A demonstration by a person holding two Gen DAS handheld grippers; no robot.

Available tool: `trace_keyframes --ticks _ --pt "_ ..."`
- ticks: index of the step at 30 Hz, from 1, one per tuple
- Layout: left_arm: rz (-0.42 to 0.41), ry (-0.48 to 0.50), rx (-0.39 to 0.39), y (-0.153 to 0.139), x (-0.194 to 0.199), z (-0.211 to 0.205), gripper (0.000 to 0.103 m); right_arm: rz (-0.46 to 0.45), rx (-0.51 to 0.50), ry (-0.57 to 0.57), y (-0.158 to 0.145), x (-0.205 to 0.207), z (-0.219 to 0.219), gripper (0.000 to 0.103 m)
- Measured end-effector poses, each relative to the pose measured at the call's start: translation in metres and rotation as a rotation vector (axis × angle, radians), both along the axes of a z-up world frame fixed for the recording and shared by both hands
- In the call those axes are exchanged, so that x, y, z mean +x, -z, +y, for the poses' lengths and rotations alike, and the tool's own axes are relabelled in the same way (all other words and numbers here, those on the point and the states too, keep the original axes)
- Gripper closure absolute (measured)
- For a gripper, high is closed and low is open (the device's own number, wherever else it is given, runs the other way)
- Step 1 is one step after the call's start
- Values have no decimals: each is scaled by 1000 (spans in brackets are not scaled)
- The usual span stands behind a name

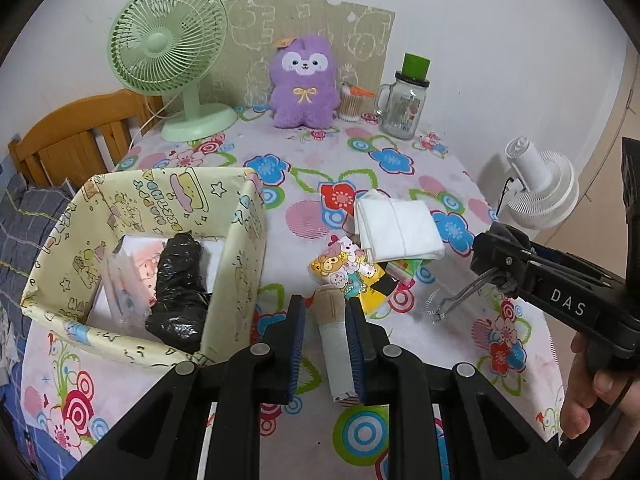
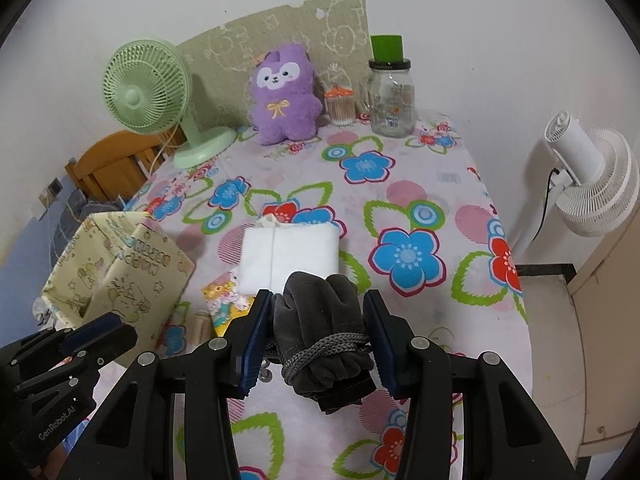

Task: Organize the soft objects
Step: 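Carry the rolled cloth and grey bundle over the cardboard box with both tools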

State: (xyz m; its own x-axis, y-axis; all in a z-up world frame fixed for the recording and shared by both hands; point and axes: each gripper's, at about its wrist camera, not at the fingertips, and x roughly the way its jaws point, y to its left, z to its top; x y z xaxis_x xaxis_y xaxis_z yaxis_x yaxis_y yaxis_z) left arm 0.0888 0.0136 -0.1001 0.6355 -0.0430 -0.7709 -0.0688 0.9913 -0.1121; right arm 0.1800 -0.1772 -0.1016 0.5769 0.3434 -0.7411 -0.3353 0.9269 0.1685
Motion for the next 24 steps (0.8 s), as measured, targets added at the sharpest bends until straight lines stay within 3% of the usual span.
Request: trace_keyframes --ticks 11,18,24 --pt "11 19 -12 5 -3 -6 84 -8 9 15 -5 -5 -6 54" --pt "-38 -2 -3 -11 -8 6 84 -40 35 -8 -21 -10 1 54" --pt "-85 -47 -6 -25 -18 30 84 -83 56 -78 -43 -16 32 54"
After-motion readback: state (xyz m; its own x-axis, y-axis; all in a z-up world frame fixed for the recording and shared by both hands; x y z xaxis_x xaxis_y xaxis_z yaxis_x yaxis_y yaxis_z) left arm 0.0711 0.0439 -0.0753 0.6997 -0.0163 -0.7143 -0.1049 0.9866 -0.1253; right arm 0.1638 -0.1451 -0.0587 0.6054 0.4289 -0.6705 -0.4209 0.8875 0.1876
